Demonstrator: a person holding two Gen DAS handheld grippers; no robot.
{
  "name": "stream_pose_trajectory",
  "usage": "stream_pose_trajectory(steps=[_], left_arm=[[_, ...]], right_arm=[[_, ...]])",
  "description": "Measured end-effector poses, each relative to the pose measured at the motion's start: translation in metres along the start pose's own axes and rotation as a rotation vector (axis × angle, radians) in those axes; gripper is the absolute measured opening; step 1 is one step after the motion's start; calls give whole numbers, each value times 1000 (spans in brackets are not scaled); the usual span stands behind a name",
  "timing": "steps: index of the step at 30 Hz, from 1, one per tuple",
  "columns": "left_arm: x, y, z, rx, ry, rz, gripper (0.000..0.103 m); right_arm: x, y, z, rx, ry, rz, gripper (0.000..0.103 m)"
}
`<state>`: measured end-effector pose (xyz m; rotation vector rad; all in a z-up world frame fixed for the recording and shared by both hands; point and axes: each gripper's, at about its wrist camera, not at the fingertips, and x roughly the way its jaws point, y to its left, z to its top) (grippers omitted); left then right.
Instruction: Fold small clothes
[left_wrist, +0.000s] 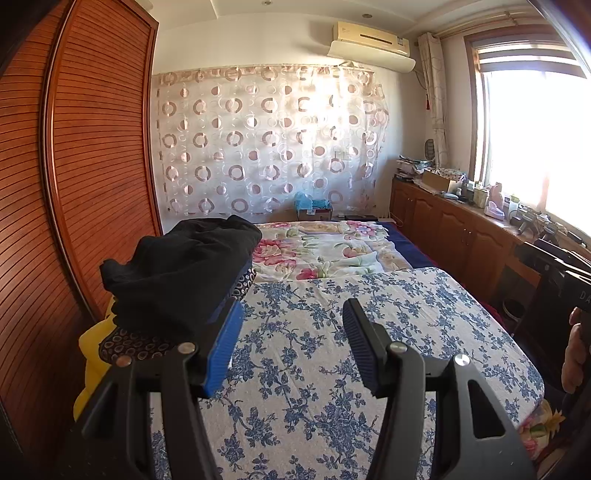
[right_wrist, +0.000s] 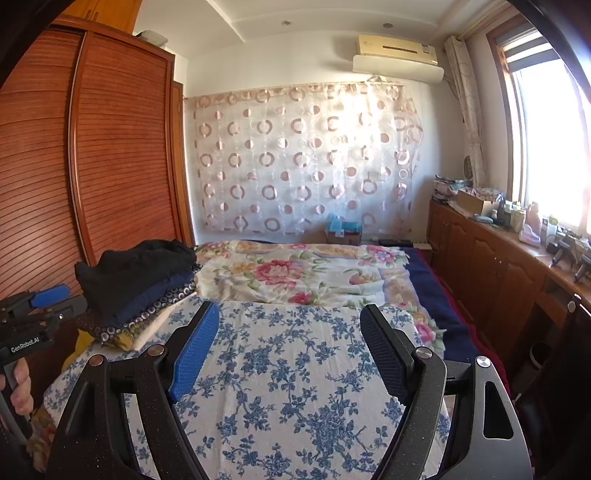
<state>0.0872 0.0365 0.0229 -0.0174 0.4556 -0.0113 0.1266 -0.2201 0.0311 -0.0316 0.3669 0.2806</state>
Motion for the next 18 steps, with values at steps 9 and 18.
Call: stream_pose_trajectory(steps=[9, 18], left_arm=[[0, 0, 0, 1, -1, 0, 56], [0, 0, 0, 0, -1, 0, 56]], right_arm=[[-1, -1, 0, -1, -1, -1, 81], [-3, -4, 0, 1, 0, -3, 81]])
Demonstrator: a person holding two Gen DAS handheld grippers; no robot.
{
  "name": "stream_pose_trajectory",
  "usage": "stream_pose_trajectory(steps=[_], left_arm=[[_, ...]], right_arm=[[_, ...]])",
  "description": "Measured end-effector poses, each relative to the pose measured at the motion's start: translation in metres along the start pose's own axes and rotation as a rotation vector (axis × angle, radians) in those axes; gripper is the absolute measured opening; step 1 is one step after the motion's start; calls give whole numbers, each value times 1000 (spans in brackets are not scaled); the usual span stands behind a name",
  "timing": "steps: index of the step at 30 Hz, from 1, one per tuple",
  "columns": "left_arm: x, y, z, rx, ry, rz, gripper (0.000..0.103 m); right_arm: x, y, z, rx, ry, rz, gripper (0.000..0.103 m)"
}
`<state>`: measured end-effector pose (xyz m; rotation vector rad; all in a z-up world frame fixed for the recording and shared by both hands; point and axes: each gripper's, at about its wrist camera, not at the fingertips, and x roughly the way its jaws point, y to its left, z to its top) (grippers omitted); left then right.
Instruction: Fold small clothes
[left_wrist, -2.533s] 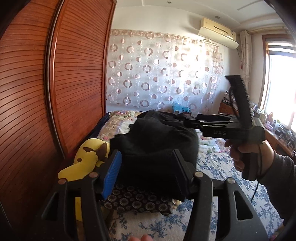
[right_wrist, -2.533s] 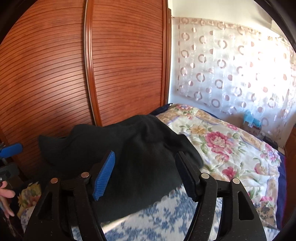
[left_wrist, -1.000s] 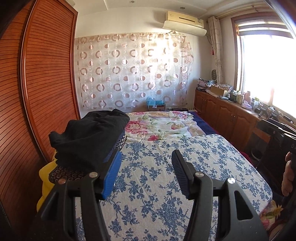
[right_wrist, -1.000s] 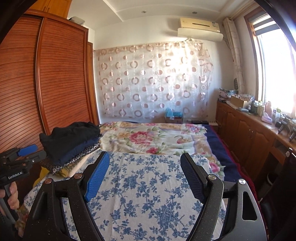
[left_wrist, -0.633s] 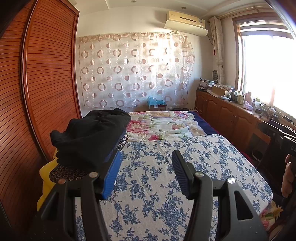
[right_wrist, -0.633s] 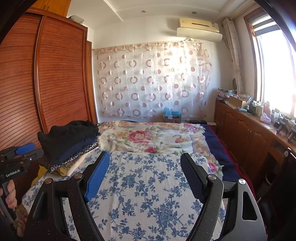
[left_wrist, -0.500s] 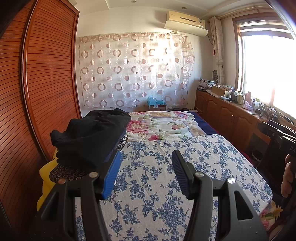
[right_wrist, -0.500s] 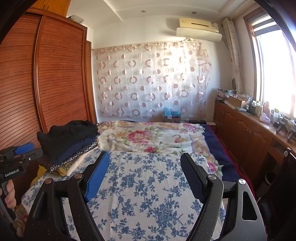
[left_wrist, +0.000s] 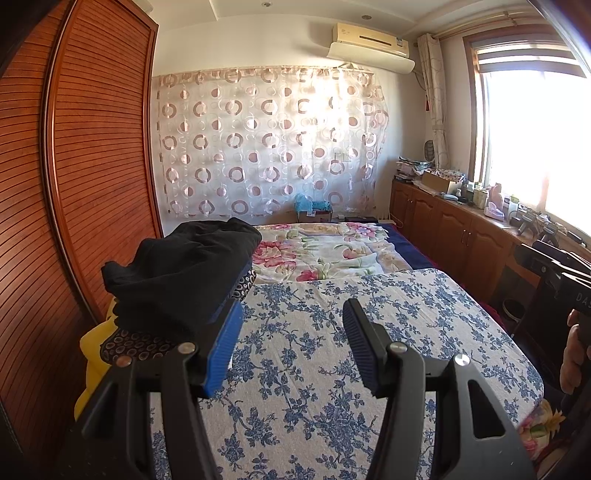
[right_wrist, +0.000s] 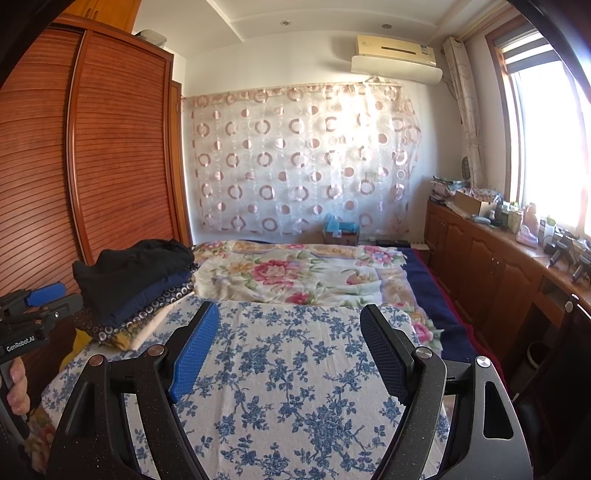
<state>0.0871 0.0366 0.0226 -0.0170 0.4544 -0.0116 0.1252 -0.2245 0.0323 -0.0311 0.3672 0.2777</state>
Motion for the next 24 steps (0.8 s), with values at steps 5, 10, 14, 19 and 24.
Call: stream_pose_trajectory(steps=[5, 10, 14, 19, 24], left_arm=[[-1, 0, 1, -1, 1, -2, 56], [-5, 1, 5, 2, -4, -2, 56], [-10, -2, 7, 6, -11, -2, 56], [-10, -2, 6, 5, -10, -3, 56], [-10, -2, 7, 5, -10, -3, 56]], right_arm=[[0, 0, 0, -1, 0, 0, 81], [-6, -10, -3, 3, -2, -5, 81], [-7, -12, -2, 3, -2, -4, 81], [-8, -13, -3, 3, -2, -6, 81], [-7, -11, -2, 3, -2, -5, 81]])
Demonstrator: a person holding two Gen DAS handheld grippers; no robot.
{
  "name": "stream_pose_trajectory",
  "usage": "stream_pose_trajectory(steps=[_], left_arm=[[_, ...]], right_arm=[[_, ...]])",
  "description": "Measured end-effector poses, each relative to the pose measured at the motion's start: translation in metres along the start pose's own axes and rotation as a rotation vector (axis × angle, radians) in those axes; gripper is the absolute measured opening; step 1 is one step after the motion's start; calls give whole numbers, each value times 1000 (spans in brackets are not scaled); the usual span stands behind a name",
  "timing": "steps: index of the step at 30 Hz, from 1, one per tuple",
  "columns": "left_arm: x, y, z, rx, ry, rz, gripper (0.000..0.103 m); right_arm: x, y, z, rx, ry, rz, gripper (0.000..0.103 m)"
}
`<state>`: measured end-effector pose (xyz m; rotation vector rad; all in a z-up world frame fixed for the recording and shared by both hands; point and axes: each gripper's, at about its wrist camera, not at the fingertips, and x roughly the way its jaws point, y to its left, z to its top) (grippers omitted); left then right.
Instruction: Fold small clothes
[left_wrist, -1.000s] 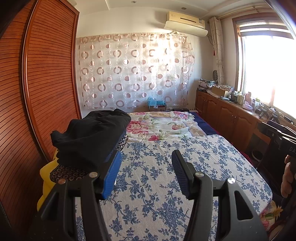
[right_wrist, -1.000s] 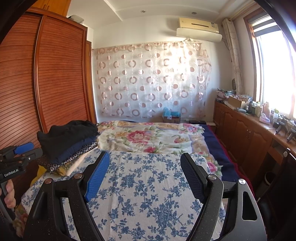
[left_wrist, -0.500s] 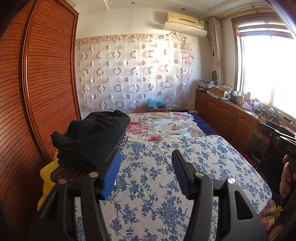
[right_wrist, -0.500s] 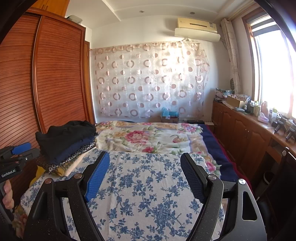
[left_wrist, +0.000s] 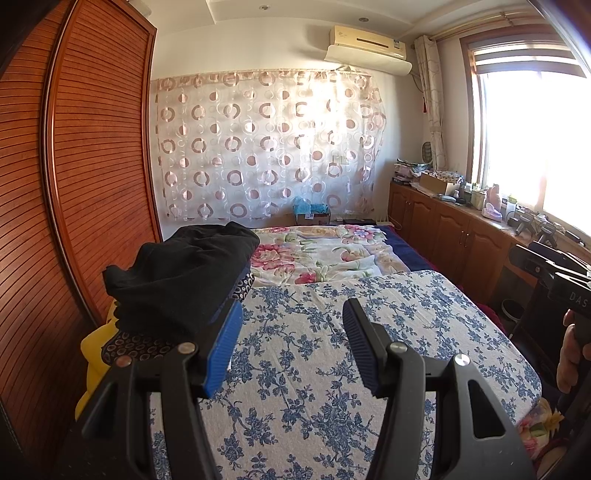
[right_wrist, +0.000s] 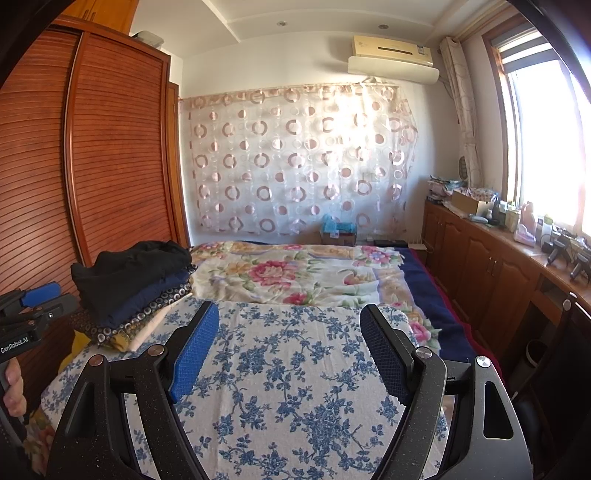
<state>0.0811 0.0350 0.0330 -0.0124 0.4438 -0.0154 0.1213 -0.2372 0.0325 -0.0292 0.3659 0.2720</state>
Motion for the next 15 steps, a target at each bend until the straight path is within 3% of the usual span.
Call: stream_pose_trajectory(steps=[15], left_arm=[[-1, -2, 0, 0, -3, 0, 56]], right_arm=[[-4, -6, 1, 0, -3, -4, 81]])
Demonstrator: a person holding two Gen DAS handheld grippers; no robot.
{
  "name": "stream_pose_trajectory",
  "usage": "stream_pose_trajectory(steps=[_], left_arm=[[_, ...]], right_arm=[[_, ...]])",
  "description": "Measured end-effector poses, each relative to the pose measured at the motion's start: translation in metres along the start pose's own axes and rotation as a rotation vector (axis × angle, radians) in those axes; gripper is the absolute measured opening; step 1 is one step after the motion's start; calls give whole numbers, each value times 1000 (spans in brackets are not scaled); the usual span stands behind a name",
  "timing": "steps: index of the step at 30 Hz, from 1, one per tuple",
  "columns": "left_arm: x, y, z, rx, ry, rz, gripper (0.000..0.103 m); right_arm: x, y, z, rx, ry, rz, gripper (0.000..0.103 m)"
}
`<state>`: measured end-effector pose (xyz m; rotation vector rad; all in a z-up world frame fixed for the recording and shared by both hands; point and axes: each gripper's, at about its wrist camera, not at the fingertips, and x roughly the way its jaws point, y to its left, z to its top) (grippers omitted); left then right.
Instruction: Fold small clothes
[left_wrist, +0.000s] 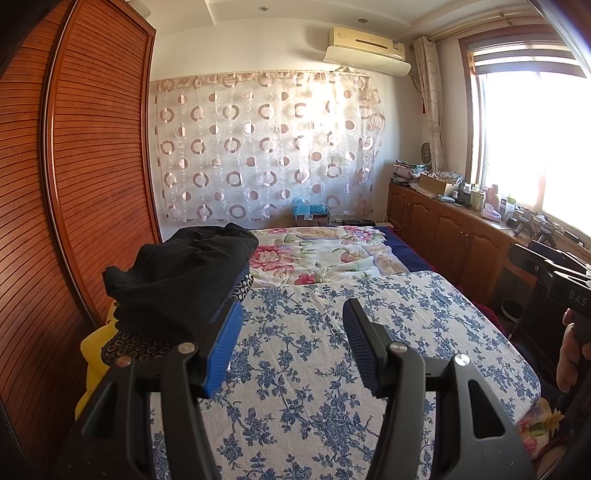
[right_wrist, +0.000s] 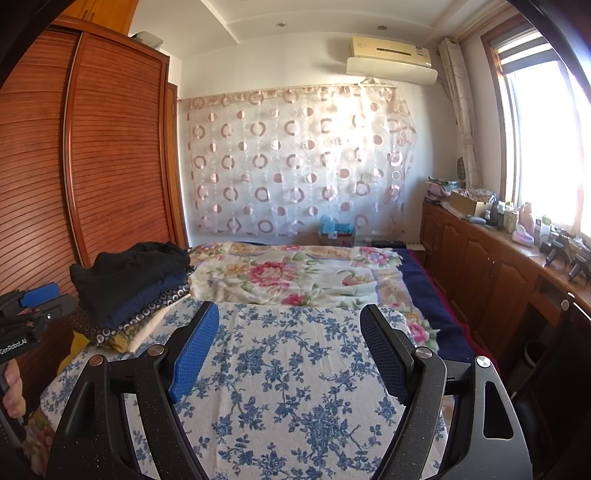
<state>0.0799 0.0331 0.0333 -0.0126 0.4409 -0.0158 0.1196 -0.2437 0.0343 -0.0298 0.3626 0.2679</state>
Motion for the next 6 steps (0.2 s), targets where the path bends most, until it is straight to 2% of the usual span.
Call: stream_pose_trajectory(steps=[6], left_arm=[[-1, -2, 1, 0, -2, -1, 56]], right_arm=[[0, 1, 0, 0, 0, -1, 81]])
